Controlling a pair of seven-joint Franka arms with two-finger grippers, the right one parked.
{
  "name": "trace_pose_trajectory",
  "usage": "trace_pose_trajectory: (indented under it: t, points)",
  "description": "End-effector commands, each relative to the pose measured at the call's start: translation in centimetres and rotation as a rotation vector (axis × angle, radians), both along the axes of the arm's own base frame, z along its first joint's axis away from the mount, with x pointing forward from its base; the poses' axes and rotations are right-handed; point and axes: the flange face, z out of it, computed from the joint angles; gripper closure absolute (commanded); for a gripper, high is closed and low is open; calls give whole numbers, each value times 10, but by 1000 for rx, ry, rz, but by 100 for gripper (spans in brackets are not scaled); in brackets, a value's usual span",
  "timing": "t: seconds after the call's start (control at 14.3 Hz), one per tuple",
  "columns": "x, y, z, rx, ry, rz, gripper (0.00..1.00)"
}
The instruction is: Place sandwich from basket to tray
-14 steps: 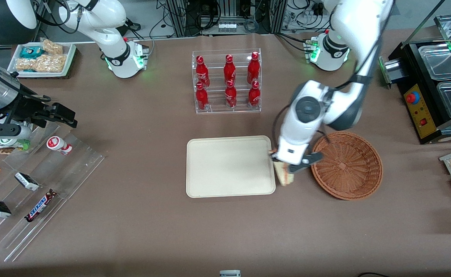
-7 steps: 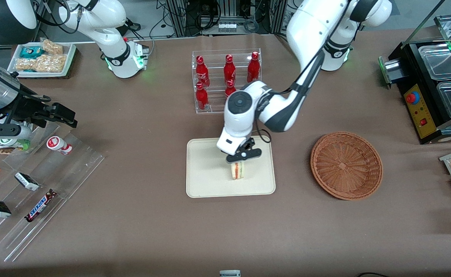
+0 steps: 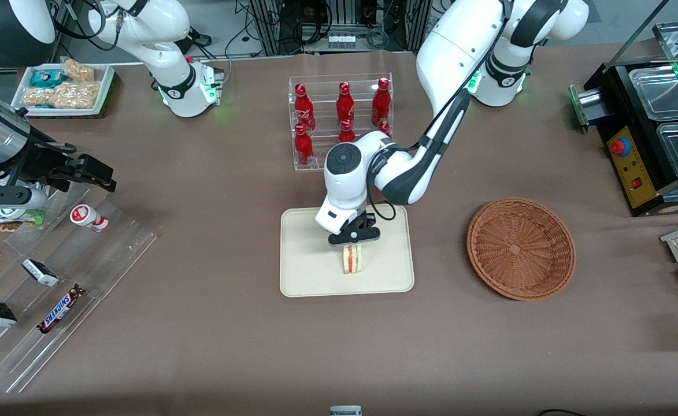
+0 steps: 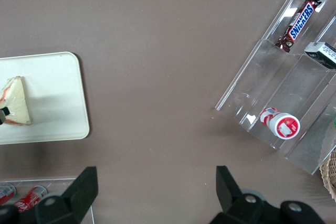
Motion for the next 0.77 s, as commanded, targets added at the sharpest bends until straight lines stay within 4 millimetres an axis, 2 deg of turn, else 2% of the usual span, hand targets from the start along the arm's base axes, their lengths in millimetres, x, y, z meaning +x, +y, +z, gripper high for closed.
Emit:
trace_pose_trajectory:
  t: [0.0, 0.21, 0.35, 0.49, 0.56, 0.7]
  points:
    - [8, -3, 32, -21, -50, 15, 0]
    - [18, 15, 92, -1, -60, 34, 0]
    - [33, 43, 147, -26, -83, 62, 0]
    - [34, 63, 178, -4, -49, 87, 0]
    - [43, 85, 196, -14, -22, 91, 0]
    - [41, 106, 224, -33, 32, 63, 0]
